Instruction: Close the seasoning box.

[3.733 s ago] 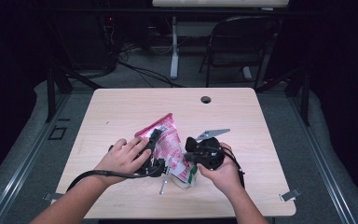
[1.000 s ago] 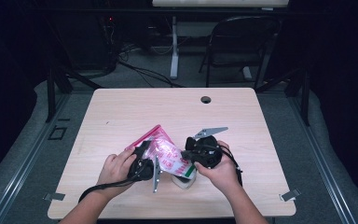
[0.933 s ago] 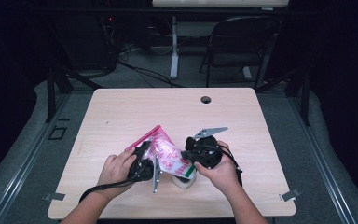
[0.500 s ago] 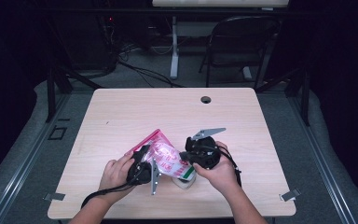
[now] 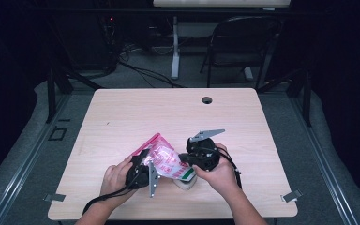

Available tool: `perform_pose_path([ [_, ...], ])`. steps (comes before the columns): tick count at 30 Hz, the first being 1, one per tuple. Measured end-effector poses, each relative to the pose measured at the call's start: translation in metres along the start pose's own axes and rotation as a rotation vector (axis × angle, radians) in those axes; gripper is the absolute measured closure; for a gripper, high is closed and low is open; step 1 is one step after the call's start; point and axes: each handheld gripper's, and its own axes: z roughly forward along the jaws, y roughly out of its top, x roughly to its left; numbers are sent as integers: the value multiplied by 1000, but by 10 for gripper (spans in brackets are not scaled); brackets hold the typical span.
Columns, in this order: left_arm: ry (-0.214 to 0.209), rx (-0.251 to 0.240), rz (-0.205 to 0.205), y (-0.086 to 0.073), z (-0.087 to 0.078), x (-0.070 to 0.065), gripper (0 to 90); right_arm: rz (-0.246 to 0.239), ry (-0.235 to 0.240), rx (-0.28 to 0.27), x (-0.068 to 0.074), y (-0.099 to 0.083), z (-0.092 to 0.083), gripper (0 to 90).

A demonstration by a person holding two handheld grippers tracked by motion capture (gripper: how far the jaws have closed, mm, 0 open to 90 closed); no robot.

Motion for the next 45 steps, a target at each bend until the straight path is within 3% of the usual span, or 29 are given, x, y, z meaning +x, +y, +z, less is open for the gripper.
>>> perform_pose_path([
  [7, -26, -15, -83, -7, 1, -4, 750, -8, 2, 7, 3, 0, 3, 900],
  [18, -94, -20, -176, -15, 5, -7, 751, 2, 5, -17, 5, -1, 3, 866],
  [36, -199, -4, -241, -24, 13, -12, 755, 22, 12, -82, 3, -1, -6, 687],
  [45, -250, 9, -249, -28, 18, -18, 762, 30, 4, -114, 1, -1, -9, 626],
])
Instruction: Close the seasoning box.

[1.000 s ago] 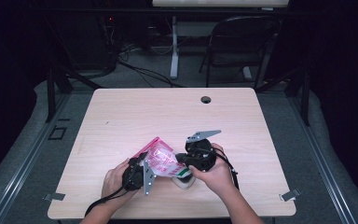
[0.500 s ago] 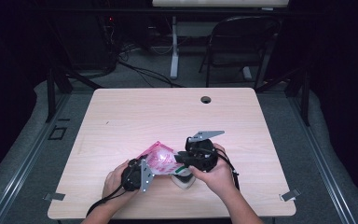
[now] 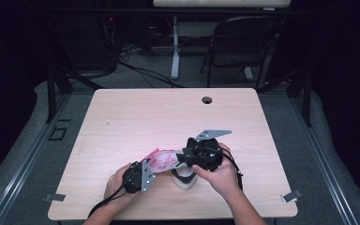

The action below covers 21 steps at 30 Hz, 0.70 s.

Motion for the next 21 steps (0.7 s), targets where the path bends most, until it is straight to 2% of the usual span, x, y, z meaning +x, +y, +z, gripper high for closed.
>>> perform_pose_path([
  [13, -44, -8, -72, -4, 1, 6, 774, 13, -7, -16, -3, 0, -5, 606],
  [21, -84, -13, -160, -10, 3, 14, 780, 14, -10, -28, -4, 0, -7, 606],
])
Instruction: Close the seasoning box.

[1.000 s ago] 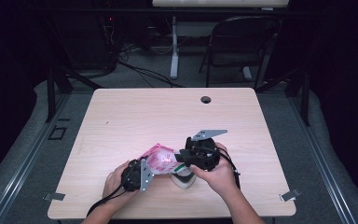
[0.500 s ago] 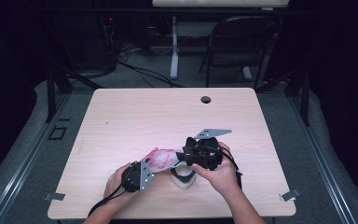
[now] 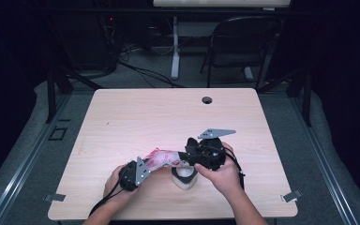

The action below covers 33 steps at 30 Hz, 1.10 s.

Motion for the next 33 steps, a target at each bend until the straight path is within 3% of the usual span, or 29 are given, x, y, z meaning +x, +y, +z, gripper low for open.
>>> perform_pose_path([
  [5, -16, -5, -50, -2, 1, 4, 784, 2, -2, -2, 0, 0, 0, 605],
  [19, -42, -17, -139, -7, -1, 19, 798, 4, -11, -14, -2, 0, -3, 599],
  [33, -53, -59, -247, -13, -6, 34, 800, 3, -19, -24, -4, 1, -5, 589],
])
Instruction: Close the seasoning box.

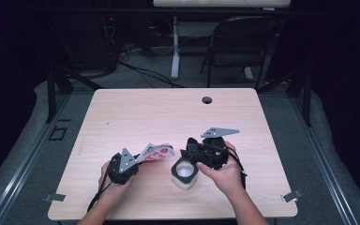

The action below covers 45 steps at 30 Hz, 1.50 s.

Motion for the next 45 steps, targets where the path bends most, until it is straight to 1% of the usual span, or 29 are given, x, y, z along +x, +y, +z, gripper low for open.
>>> perform_pose_path([
  [9, 36, -10, -59, -3, -7, 16, 801, -7, -10, -1, 0, -1, 2, 567],
  [17, 85, -6, -102, -8, -12, 31, 804, -12, -19, -6, 0, -1, 2, 561],
  [20, 99, -3, -114, -10, -13, 36, 805, -14, -20, -3, 0, -1, 2, 560],
  [22, 117, 1, -119, -11, -14, 40, 805, -14, -21, -3, 0, -1, 2, 557],
  [24, 123, -2, -129, -12, -15, 43, 806, -14, -23, -4, 0, -1, 2, 551],
  [29, 152, 11, -146, -17, -15, 50, 807, -15, -30, 0, -1, -2, 3, 549],
  [32, 172, 20, -143, -20, -15, 52, 808, -15, -32, 0, -1, -2, 3, 549],
  [36, 203, 48, -132, -24, -12, 53, 808, -15, -32, -4, -1, -2, 3, 544],
  [40, 201, 48, -139, -26, -11, 53, 808, -19, -33, 5, -1, -2, 4, 541],
  [45, 200, 57, -136, -26, -10, 52, 807, -18, -34, 0, -2, -2, 4, 541],
])
